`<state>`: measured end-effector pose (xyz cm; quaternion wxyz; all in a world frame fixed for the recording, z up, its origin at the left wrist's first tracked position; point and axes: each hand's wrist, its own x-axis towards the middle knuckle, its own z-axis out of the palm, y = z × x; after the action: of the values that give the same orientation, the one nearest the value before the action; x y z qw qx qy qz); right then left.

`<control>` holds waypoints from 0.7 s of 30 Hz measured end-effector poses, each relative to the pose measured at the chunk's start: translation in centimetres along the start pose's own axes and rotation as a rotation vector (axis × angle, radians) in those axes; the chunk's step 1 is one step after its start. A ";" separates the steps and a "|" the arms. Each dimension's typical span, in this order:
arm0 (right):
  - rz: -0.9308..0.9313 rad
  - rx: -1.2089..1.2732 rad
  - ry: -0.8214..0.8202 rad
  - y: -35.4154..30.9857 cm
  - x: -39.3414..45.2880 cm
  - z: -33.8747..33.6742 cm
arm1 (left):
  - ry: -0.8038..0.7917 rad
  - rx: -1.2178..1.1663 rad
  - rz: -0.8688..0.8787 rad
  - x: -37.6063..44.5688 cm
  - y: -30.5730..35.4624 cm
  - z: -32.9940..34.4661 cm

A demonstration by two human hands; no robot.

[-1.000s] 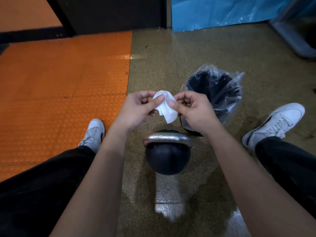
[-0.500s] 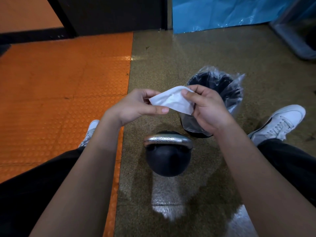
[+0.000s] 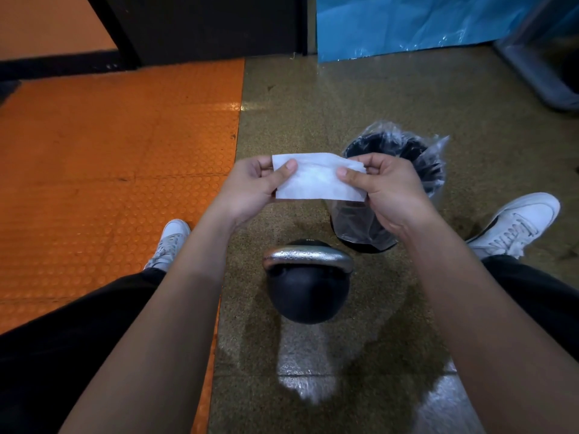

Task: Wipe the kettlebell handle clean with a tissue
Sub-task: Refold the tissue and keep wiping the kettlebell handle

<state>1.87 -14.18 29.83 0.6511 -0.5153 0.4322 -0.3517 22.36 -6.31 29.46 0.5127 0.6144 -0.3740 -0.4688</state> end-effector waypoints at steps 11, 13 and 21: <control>-0.267 -0.461 0.368 1.0 -0.4 2.8 | 0.281 0.522 0.118 0.2 -1.4 3.5; -0.306 -0.434 0.358 0.9 -0.6 3.1 | 0.238 0.436 0.067 0.1 -1.5 3.7; -0.450 -0.391 0.012 1.5 -2.1 3.5 | 0.059 -0.293 -0.169 -0.8 0.3 4.5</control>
<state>4.33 -10.70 29.08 0.4426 -0.7117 0.3707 -0.4001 17.82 -6.92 29.79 0.5663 0.5758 -0.2334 -0.5416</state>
